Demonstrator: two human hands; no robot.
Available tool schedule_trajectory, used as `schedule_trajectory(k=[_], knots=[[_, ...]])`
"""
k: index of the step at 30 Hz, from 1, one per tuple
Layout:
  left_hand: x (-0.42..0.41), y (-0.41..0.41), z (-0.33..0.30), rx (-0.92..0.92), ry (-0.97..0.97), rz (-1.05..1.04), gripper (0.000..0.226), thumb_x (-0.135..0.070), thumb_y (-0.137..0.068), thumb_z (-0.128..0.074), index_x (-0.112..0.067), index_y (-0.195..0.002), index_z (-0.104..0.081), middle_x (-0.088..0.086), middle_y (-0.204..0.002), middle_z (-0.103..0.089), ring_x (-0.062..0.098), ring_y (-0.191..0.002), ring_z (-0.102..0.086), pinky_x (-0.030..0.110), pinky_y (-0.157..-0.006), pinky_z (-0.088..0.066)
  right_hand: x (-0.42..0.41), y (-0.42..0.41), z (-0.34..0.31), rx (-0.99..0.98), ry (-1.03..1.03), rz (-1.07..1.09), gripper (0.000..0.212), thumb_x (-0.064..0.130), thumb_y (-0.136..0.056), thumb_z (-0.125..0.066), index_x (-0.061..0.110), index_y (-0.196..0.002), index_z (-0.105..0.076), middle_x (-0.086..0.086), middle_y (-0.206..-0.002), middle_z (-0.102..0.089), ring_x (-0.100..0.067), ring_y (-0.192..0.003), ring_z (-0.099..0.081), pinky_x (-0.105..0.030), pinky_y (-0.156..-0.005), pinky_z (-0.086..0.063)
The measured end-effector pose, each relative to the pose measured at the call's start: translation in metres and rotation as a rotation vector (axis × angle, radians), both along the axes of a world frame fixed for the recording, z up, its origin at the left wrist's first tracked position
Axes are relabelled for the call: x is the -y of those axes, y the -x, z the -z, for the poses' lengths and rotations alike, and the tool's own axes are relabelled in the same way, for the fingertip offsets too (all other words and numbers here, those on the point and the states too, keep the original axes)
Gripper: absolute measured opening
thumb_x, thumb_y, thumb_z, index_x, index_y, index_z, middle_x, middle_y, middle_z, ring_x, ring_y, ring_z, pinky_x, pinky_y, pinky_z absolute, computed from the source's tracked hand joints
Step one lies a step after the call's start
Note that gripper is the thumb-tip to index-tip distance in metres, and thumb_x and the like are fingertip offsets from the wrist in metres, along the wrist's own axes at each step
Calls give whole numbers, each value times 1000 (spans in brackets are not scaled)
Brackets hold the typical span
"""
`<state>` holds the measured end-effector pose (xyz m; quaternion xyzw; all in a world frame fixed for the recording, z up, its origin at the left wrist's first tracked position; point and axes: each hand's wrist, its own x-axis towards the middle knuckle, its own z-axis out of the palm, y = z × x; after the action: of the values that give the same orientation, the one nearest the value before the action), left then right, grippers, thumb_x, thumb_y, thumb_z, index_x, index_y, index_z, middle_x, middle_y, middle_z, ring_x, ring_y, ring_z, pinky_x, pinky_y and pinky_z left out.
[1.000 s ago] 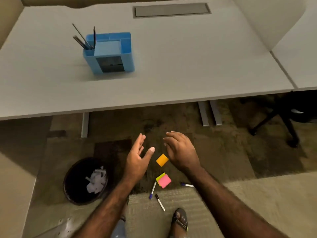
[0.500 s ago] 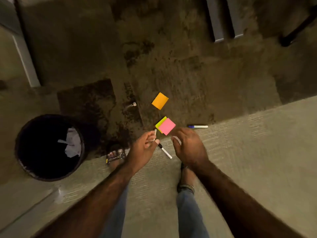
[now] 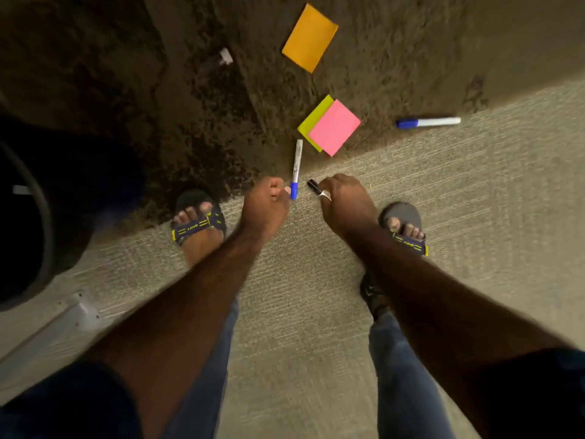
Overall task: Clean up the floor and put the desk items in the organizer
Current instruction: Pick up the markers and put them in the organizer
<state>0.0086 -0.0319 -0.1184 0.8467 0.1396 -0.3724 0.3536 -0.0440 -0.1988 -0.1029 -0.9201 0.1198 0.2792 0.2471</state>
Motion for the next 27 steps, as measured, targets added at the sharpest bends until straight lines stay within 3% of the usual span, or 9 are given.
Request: schedule_trajectory(k=[4,7,10,12,15,18,20,22,27], knots=[[-2,16,30,-57,-90,-4,14,-15,-93,-67,-8,-104,-71,2,-87,-68,17,-79,-58,22,-71,-45,-16,-9,34,45,52,-69,23,10,-93,-59,12,-114,-69,-15,-110,-65,-38,-104,-61,-44,-86,-50],[0,26,41,-100,-87,-47,4,-17,-93,-70,-17,-94,-66,-11,-70,-58,7,-60,-54,5,-50,-39,-20,-25,47,85,111,-177,41,7,-90,-54,16,-128,-64,-16,-123,-61,-38,-115,-57,-46,-93,-49],[3,33,44,-119,-59,-95,5,-21,-93,-71,-18,-95,-67,-15,-73,-61,0,-63,-57,1,-44,-38,-22,-43,53,83,174,-256,40,10,-92,-50,15,-130,-64,-18,-130,-58,-40,-119,-55,-47,-96,-47],[4,35,44,-142,-35,-151,13,-22,-94,-71,-12,-103,-70,-6,-81,-70,11,-71,-67,7,-57,-50,-24,-53,53,86,220,-304,36,9,-93,-51,12,-126,-65,-19,-134,-55,-41,-120,-55,-49,-95,-48],[4,37,41,-214,15,-248,19,-20,-97,-67,-6,-111,-69,10,-98,-77,26,-88,-75,34,-77,-62,-27,-64,53,85,262,-329,36,4,-92,-51,7,-124,-66,-19,-138,-52,-41,-121,-54,-51,-95,-51],[1,38,39,-274,59,-309,10,-19,-98,-64,-12,-103,-70,7,-90,-77,19,-78,-71,34,-68,-57,-28,-68,55,68,277,-309,32,5,-93,-53,8,-122,-66,-18,-135,-54,-41,-120,-55,-50,-94,-52],[1,36,38,-292,85,-340,8,-21,-100,-63,-16,-97,-69,5,-88,-77,18,-76,-70,39,-72,-60,-29,-68,57,67,289,-301,26,10,-96,-55,10,-119,-67,-16,-133,-55,-40,-120,-54,-48,-92,-51],[2,35,37,-300,105,-364,22,-33,-103,-61,-13,-96,-70,8,-91,-78,21,-82,-74,44,-80,-63,-29,-67,58,69,294,-288,23,16,-99,-56,11,-118,-68,-15,-131,-55,-39,-120,-54,-48,-91,-50],[9,27,31,-313,223,-561,57,-62,-102,-45,-11,-106,-70,8,-99,-79,22,-92,-78,36,-82,-65,-35,-60,47,113,238,-170,30,31,-99,-56,17,-122,-69,-13,-126,-58,-35,-116,-55,-46,-92,-49]])
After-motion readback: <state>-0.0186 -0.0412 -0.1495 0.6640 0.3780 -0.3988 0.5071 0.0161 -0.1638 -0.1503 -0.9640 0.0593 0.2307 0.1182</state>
